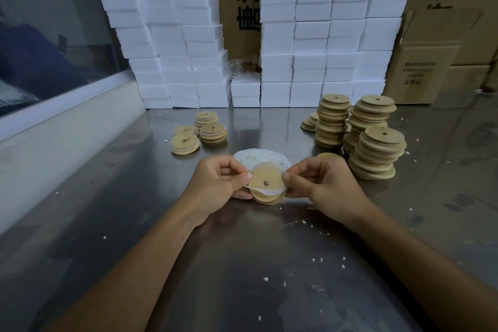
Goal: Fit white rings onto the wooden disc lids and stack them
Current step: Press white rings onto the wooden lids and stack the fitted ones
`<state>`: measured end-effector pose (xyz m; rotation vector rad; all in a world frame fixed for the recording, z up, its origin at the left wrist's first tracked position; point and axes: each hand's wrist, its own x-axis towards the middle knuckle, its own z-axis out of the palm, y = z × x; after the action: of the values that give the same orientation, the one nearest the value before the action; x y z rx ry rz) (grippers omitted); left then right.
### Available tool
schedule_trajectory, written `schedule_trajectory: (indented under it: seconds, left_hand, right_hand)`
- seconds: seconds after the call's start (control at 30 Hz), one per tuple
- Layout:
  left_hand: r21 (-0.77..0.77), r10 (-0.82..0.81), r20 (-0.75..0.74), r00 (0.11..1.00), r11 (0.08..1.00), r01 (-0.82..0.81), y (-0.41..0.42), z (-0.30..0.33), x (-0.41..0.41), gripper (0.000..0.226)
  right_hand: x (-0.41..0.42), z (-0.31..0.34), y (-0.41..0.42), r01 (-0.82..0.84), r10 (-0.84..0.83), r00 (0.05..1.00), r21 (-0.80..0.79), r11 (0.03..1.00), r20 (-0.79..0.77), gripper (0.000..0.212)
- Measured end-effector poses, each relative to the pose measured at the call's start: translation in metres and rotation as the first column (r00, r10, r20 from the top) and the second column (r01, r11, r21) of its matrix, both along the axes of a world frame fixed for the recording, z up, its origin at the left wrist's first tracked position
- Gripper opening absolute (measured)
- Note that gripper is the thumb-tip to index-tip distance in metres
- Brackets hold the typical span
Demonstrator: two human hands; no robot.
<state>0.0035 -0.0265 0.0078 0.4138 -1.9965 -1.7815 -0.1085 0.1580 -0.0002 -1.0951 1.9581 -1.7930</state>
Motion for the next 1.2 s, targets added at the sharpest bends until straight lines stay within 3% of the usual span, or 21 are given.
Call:
schedule_trajectory:
  seconds: [0.4, 0.63, 0.73, 0.8, 0.9, 1.0, 1.07, 1.2]
  left_hand:
    - [0.075, -0.005, -0.042, 0.999, 0.997, 0.008, 0.003, 0.002, 0.001, 0.016]
    - [0.018, -0.045, -0.059, 0.997, 0.999, 0.046, 0.003, 0.002, 0.003, 0.015]
    - [-0.063, -0.056, -0.091, 0.994, 0.997, 0.050, 0.007, 0.004, 0.003, 0.017]
    - [-0.223, -0.053, -0.143, 0.988, 0.975, 0.020, 0.009, 0.006, 0.001, 0.016]
    - [-0.473, -0.057, -0.173, 0.983, 0.881, -0.032, 0.013, 0.008, -0.001, 0.013]
    - [-0.614, -0.078, -0.171, 0.982, 0.788, -0.044, 0.016, 0.008, -0.003, 0.013]
    - [-0.627, -0.063, -0.160, 0.985, 0.777, -0.052, 0.016, 0.006, -0.004, 0.016]
    - [-0.517, -0.012, -0.163, 0.987, 0.853, -0.075, 0.014, 0.004, -0.007, 0.022]
  right_hand:
    - [0.005, 0.002, -0.001, 0.014, -0.014, 0.991, -0.001, 1.000, 0.134, 0.005]
    - [0.007, 0.003, 0.000, 0.053, -0.053, 0.999, 0.030, 0.998, 0.001, 0.006]
    - [0.008, 0.004, 0.000, 0.098, -0.094, 0.988, 0.025, 0.995, -0.126, 0.009]
    - [0.009, 0.005, 0.001, 0.128, -0.116, 0.964, 0.034, 0.991, -0.240, 0.011]
    - [0.010, 0.006, 0.000, 0.146, -0.115, 0.923, 0.059, 0.987, -0.368, 0.008]
    - [0.013, 0.006, -0.001, 0.146, -0.106, 0.905, 0.066, 0.987, -0.411, 0.011]
    - [0.013, 0.005, -0.002, 0.159, -0.124, 0.908, 0.057, 0.986, -0.399, 0.012]
    - [0.011, 0.002, -0.004, 0.174, -0.152, 0.933, 0.039, 0.984, -0.327, 0.006]
